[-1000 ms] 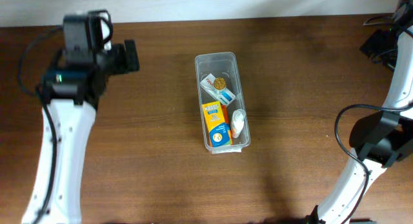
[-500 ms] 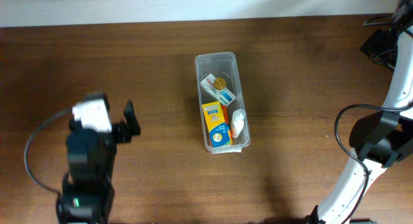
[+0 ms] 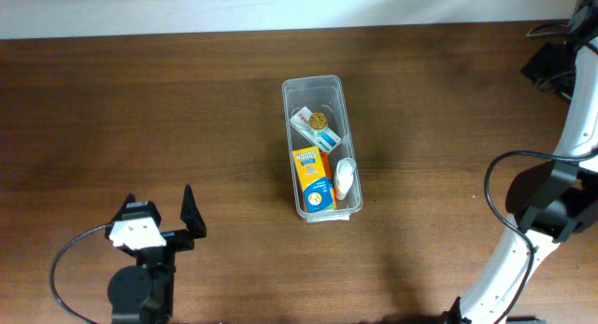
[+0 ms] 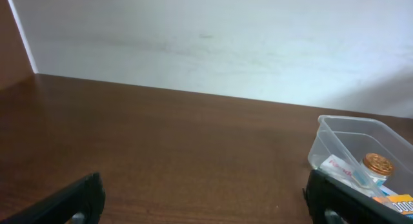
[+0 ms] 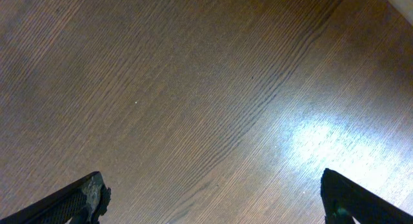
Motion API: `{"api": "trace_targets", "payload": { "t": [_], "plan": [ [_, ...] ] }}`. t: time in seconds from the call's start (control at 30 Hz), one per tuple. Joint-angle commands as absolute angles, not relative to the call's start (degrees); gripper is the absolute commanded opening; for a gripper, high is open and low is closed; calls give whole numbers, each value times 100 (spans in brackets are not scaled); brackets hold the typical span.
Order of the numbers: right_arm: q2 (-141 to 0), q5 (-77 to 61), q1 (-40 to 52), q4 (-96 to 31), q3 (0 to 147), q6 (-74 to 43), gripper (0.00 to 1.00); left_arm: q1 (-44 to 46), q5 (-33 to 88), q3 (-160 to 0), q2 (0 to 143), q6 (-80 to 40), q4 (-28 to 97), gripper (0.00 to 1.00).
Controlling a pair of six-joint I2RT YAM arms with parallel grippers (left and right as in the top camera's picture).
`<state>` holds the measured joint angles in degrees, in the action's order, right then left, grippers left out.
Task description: Pack container
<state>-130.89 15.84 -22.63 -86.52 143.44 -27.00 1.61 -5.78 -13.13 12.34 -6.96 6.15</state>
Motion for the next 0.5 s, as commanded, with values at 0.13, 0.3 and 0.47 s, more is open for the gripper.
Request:
{"api": "trace_targets", "payload": {
  "t": [0.13, 0.3, 0.47],
  "plan": [
    [-13065, 1678, -2257, -8650, 14346, -2724, 98, -130, -530, -878, 508, -832, 556, 99],
    [-13065, 1678, -2257, -8650, 14346, -2724, 98, -292, -445, -639, 104, -834, 556, 99],
    [-13065, 1678, -2257, -8650, 14346, -2724, 98, -294, -427, -534, 30, -834, 489, 99]
  ]
}}
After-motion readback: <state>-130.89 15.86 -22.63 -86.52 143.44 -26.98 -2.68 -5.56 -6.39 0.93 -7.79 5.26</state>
